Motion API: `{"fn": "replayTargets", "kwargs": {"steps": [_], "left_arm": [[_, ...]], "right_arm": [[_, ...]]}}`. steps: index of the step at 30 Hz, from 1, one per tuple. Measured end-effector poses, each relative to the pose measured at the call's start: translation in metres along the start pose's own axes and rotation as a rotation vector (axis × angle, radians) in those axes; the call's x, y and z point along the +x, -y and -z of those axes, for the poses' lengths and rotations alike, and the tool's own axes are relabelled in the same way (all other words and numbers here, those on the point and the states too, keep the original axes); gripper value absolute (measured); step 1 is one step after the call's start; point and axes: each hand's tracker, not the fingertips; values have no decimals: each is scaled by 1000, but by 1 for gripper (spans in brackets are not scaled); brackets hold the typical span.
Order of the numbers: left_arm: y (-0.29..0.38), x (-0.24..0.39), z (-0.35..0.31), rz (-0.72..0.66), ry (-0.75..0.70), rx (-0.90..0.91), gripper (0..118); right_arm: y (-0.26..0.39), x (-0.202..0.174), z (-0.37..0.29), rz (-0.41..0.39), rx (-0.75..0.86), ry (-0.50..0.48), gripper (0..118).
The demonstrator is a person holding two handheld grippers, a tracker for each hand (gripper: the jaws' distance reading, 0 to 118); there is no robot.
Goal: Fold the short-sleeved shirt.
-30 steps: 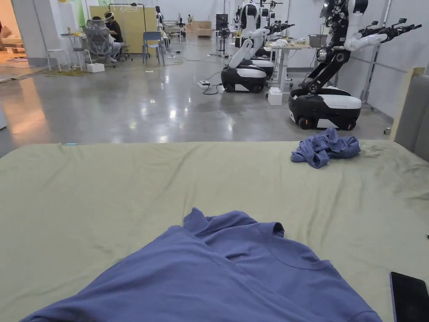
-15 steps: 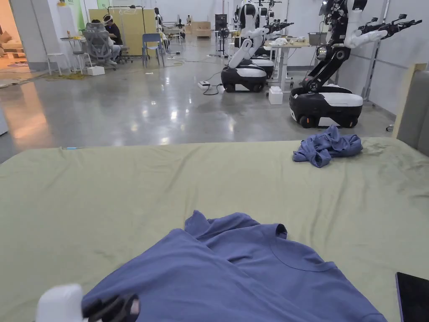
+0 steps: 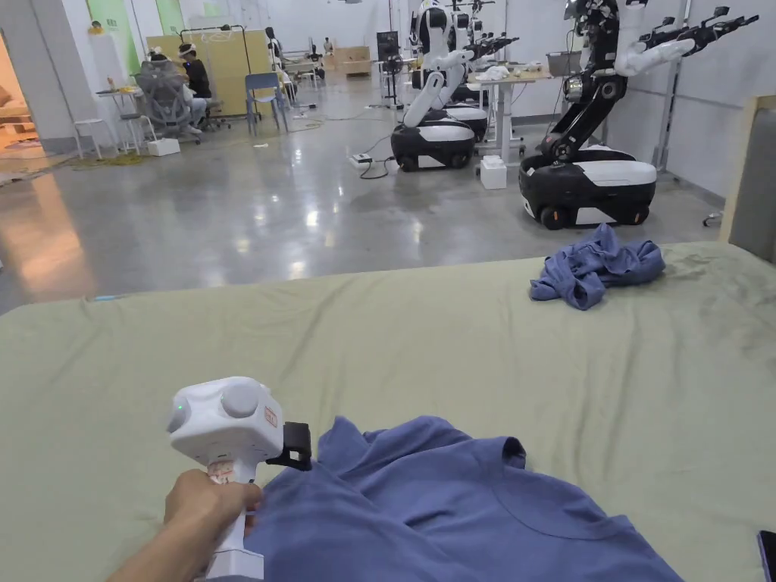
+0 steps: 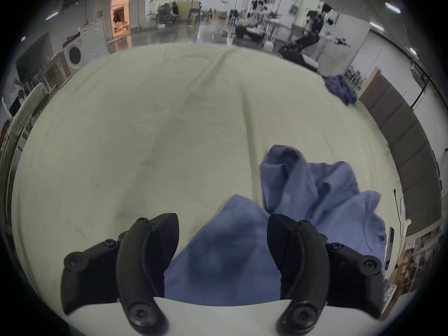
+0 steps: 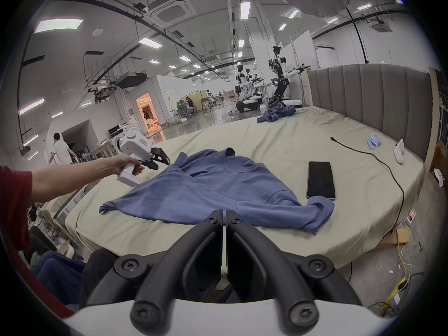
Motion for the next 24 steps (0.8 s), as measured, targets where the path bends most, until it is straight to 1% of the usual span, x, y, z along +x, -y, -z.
{"fn": "replayTargets", "kwargs": {"steps": [2, 3, 5, 6, 7, 8, 9, 11, 14, 15, 16, 19, 20, 21, 22, 23, 24], "left_arm": [[2, 2, 5, -59, 60, -12, 87], [3, 5, 7, -74, 53, -24, 86], [5, 2, 6, -78, 61, -28, 71], [8, 6, 5, -64, 50, -24, 60], [11, 9, 6, -27, 34, -51, 31], [11, 12, 8, -9, 2, -61, 14], [11, 4, 8, -25, -14, -68, 12], [14, -3, -2, -154, 52, -13, 9], [15, -3, -15, -101, 53, 14, 7], [15, 0, -19, -41, 41, 26, 7], [17, 3, -23, -13, 41, 28, 7], [20, 1, -40, -25, 52, 61, 6], [22, 2, -46, -18, 60, 71, 6], [28, 4, -58, -7, 74, 79, 6], [32, 5, -67, -4, 90, 92, 6], [35, 5, -74, -1, 97, 109, 6], [38, 6, -80, -4, 101, 113, 6]], "right_arm": [[0, 4, 3, 4, -11, 5, 4], [0, 6, 5, 1, -24, 10, 4], [3, 12, 8, 0, -31, 15, 4], [4, 14, 9, 2, -36, 15, 4], [5, 15, 9, 7, -37, 16, 4], [6, 16, 8, 13, -39, 18, 4], [6, 17, 7, 19, -38, 21, 4], [7, 19, 5, 24, -36, 24, 4], [9, 21, 5, 33, -43, 31, 4], [10, 23, 4, 40, -40, 28, 4], [9, 23, 4, 44, -41, 30, 4], [-2, 30, 6, 35, -37, 40, 6], [-9, 35, 8, 21, -21, 48, 23], [-17, 42, 13, -30, -4, 85, 43], [-24, 52, 22, -101, -24, 110, 56], [-32, 62, 34, -152, -59, 161, 56], [-38, 74, 45, -189, -93, 213, 97]]}}
